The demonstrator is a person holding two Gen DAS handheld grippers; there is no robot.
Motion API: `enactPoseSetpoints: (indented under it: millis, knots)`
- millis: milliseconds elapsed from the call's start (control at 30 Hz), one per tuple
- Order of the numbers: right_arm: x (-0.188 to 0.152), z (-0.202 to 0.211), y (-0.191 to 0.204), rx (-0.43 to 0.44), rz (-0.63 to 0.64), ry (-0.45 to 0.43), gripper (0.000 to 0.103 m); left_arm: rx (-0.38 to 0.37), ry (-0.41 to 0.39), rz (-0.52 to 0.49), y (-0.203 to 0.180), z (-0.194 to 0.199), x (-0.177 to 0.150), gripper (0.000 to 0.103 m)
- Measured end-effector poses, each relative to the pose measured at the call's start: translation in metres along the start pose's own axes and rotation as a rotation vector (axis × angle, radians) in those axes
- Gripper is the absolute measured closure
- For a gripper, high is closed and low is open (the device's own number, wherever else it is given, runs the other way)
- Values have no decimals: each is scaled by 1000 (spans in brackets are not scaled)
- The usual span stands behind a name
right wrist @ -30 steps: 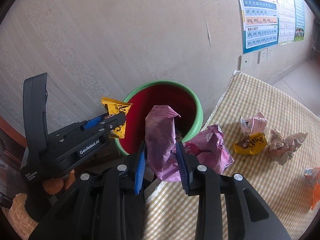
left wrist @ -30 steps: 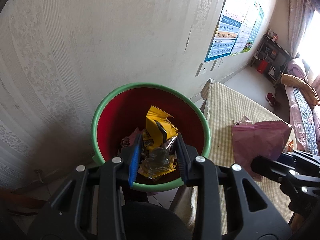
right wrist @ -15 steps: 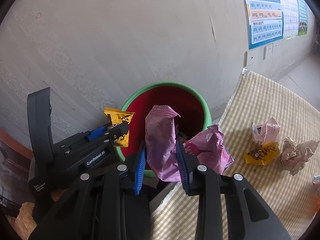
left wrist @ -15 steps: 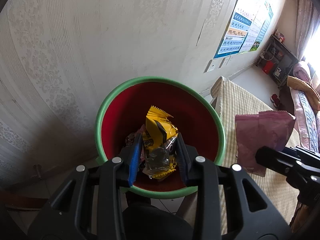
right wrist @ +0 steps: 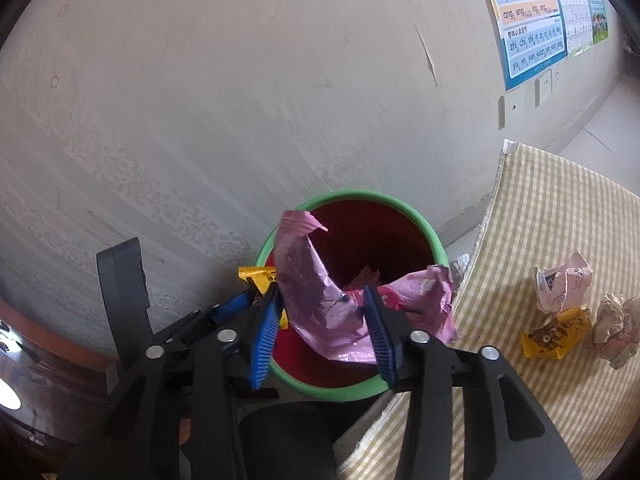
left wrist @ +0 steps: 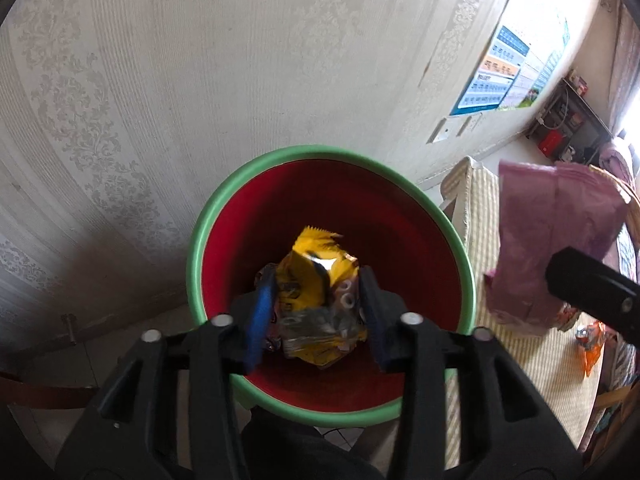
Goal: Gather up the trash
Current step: 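Open the left tool over the bin while the right tool releases the pink bag, then grasp the orange snack bag with the right tool while the left tool grasps the brown crumpled paper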
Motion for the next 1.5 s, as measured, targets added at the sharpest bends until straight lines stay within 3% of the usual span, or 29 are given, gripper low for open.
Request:
enactPoseSetpoints:
  millis: [67,167,300,400,533,667,767,933,1100,1167,1200,1300,1500]
  knots:
    - [4,-1,0,-1,-9,-3,47,-2,-2,15,3,0,0,46]
    - [6,4,0,2,-7,-19,44,10,-12,16,5,4,-4,42]
    - [-3,23,-7,2,-13,-43,44,8,-13,23,5,10,-11,41]
    - [-19,45,-22,-62,2,-74,43,-10,-20,5,-4,18,-20,41]
    - [-48,82,-63,-215,-1,-112,42,-31,-29,-24,-22,26,-37,40]
    - [-73,125,-119,-461,34,-153,35,-64,5,-60,-44,28,-54,40]
    - [-90,145,-164,-626,70,-99,31,-87,19,-101,-66,30,-64,40]
    - [-107,154,-228,-762,110,-2,28,-122,64,-193,-109,28,-84,40]
    - [-110,123,-265,-769,177,102,28,-152,87,-291,-149,32,-99,39]
    - [-113,111,-276,-747,164,121,41,-154,81,-329,-161,35,-102,37]
    - [-113,109,-281,-727,141,120,41,-157,79,-343,-167,36,-103,37]
    - [-118,118,-281,-690,84,68,49,-171,78,-367,-181,35,-103,37]
    - [-148,170,-249,-534,-70,-76,50,-210,79,-425,-217,15,-92,37]
Point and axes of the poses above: each gripper's, at about its wrist camera, not at the fingertips, and z roughly against the way its jaws point, y to its left, x to its top, the point moved 1 cm from there along -z, roughly the way its jaws point, and after that the axes turned 2 degrees about -x, right-handed, at the moved point
